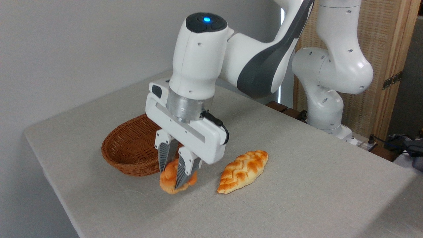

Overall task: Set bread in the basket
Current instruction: 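Lift the bun and carry it over the wicker basket, then lower the bun into the basket and open the gripper, then raise the open gripper up out of the basket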

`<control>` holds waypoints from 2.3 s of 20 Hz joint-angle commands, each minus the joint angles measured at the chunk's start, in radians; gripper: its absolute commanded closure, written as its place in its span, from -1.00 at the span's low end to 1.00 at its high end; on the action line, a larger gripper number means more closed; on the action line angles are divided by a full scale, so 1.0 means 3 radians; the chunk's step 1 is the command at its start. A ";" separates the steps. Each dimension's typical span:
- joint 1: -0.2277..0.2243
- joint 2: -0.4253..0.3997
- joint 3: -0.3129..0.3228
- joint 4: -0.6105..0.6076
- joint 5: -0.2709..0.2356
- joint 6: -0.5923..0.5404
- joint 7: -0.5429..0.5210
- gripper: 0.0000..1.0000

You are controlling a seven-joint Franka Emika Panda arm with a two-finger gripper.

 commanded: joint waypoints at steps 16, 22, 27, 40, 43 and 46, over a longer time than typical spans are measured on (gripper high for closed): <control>-0.0010 0.0301 -0.1145 0.0552 -0.0122 -0.0091 -0.1352 -0.12; -0.0010 0.0358 -0.1150 0.0536 0.0349 -0.0080 -0.1352 -0.74; -0.0010 0.0363 -0.1150 0.0531 0.0390 -0.0090 -0.1352 -1.00; 0.0000 0.0205 -0.1114 0.0582 0.0380 -0.0095 -0.1372 -1.00; 0.0026 0.0174 -0.1104 0.0837 0.0400 -0.0477 -0.1367 -1.00; 0.0026 0.0179 -0.0966 0.1154 0.0604 -0.1014 -0.1352 -1.00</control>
